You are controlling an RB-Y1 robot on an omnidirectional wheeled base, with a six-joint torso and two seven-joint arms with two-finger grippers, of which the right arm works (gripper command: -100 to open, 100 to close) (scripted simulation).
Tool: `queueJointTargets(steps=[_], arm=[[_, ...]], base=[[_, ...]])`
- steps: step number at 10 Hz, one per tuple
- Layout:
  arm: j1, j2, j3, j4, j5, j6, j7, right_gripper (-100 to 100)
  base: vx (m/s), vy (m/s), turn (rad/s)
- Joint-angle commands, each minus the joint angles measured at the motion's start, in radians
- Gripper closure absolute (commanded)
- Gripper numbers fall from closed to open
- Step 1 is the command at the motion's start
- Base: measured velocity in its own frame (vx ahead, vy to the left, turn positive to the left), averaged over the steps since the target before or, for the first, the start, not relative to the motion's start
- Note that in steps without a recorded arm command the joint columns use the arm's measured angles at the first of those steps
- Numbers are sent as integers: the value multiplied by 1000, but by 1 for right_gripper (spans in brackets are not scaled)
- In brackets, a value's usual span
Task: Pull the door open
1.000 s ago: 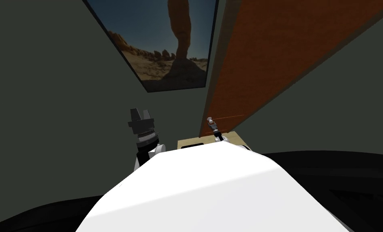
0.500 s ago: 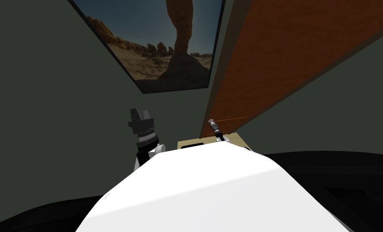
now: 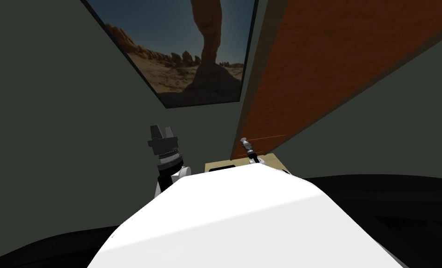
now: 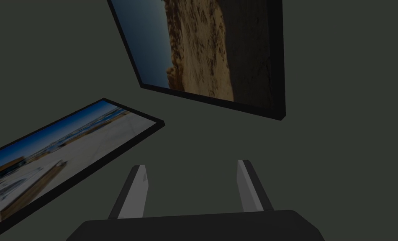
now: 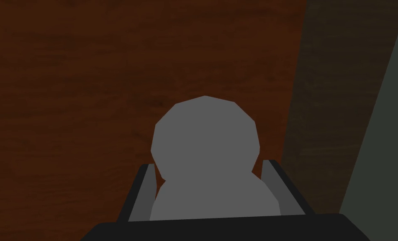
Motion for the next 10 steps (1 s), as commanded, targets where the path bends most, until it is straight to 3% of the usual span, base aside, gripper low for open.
queueJointTargets(steps=[1,10], arm=[[0,0,0,1,-5,1,-35,100],[-3,0,-3,4,-36,4,-237,100]], base=[[-9,-8,38],[-28,-14,50]])
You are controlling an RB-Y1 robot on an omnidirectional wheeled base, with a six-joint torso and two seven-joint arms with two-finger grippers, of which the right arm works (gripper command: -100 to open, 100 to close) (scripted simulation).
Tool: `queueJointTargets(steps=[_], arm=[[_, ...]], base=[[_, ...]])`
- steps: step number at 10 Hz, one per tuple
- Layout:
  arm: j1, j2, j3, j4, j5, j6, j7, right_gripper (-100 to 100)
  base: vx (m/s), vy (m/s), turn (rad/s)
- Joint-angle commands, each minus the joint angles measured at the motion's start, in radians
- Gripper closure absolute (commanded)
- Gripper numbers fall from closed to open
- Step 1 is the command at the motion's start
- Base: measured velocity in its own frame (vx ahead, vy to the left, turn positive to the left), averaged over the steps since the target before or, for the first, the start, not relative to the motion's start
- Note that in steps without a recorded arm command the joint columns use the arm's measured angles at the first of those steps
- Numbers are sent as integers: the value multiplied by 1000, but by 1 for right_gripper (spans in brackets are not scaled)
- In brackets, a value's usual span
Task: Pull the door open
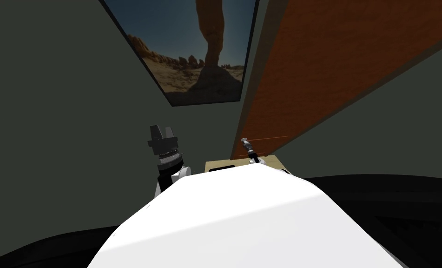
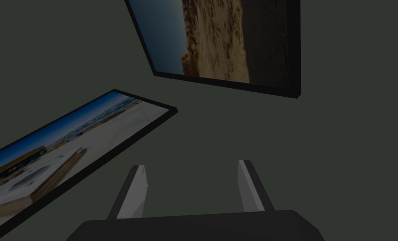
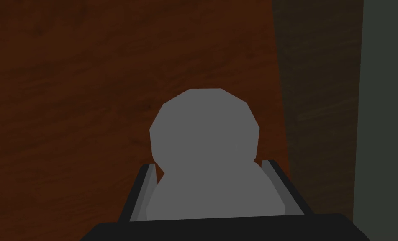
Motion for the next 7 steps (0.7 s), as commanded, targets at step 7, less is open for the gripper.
queueJointTargets(steps=[7], arm=[[0,2,-2,1,-34,5,-196,100]], base=[[-30,-13,55]])
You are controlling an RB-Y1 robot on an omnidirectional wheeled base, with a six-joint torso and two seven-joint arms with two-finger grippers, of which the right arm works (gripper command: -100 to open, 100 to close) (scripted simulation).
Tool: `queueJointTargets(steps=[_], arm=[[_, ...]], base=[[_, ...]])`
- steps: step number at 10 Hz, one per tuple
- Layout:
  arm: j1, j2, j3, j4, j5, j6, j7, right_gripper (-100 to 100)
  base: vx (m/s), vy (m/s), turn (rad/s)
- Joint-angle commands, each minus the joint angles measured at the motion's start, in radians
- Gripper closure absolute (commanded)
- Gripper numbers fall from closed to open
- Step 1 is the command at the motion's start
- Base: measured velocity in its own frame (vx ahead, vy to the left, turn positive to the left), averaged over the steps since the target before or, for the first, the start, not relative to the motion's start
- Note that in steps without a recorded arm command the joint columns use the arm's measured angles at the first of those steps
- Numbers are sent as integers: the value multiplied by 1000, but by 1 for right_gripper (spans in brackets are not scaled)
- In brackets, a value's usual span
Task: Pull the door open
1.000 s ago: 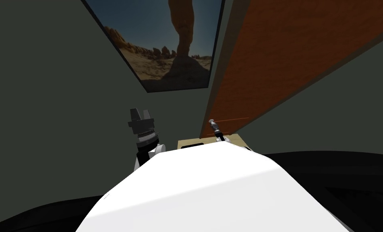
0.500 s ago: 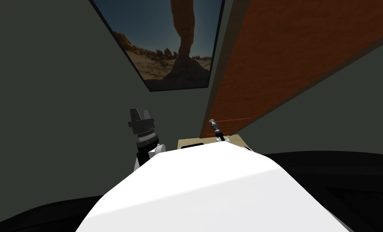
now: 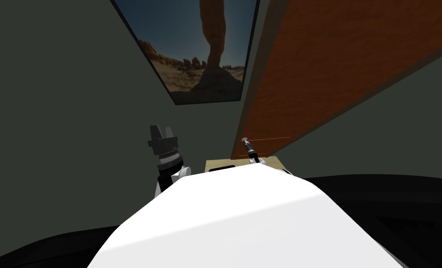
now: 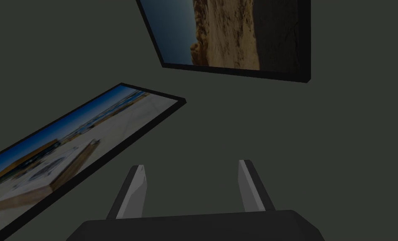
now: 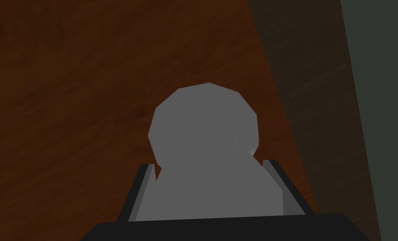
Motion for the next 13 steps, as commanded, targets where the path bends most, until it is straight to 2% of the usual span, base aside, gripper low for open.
queueJointTargets(steps=[1,4,10,11,13], arm=[[1,5,1,0,-11,3,-50,100],[1,4,0,1,-19,4,-108,100],[-2,4,-3,5,-54,8,-267,100],[-2,4,-3,5,-54,8,-270,100],[-3,4,-4,7,-73,10,-335,100]], base=[[-44,-17,115],[-32,-15,46],[-36,-14,68],[-32,-16,39],[-50,-15,87]])
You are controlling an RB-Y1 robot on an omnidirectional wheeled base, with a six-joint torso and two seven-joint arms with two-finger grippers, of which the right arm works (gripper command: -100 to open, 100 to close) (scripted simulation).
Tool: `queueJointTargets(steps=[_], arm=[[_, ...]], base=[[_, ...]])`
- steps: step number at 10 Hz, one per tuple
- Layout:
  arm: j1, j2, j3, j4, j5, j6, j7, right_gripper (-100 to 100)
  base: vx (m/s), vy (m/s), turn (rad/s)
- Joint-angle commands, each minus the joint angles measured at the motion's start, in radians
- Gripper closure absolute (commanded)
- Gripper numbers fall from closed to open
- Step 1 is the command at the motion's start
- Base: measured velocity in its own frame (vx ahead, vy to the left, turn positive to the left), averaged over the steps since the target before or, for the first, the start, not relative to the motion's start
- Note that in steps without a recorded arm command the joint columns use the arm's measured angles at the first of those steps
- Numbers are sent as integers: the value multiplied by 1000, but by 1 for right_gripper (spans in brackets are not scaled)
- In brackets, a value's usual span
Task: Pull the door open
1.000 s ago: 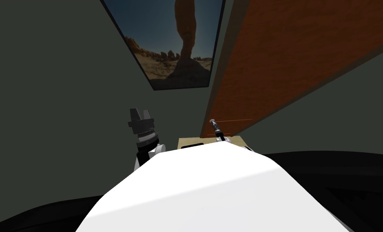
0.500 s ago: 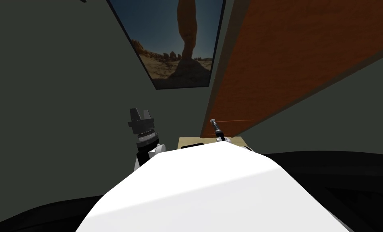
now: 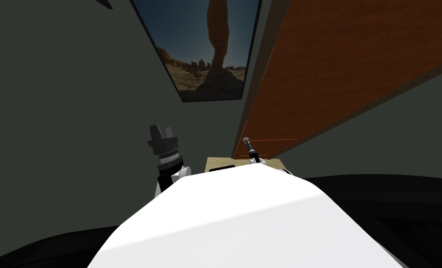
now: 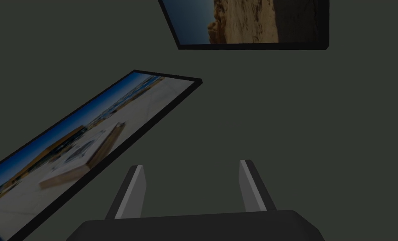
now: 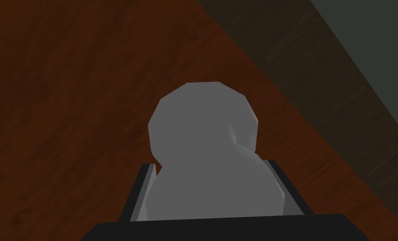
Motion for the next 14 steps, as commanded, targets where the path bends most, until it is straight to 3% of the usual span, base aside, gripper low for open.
queueJointTargets(steps=[1,14], arm=[[-2,7,4,4,-4,-2,-40,100],[-7,6,-2,12,-76,6,-330,100]], base=[[-41,-18,60],[-43,-16,71]])
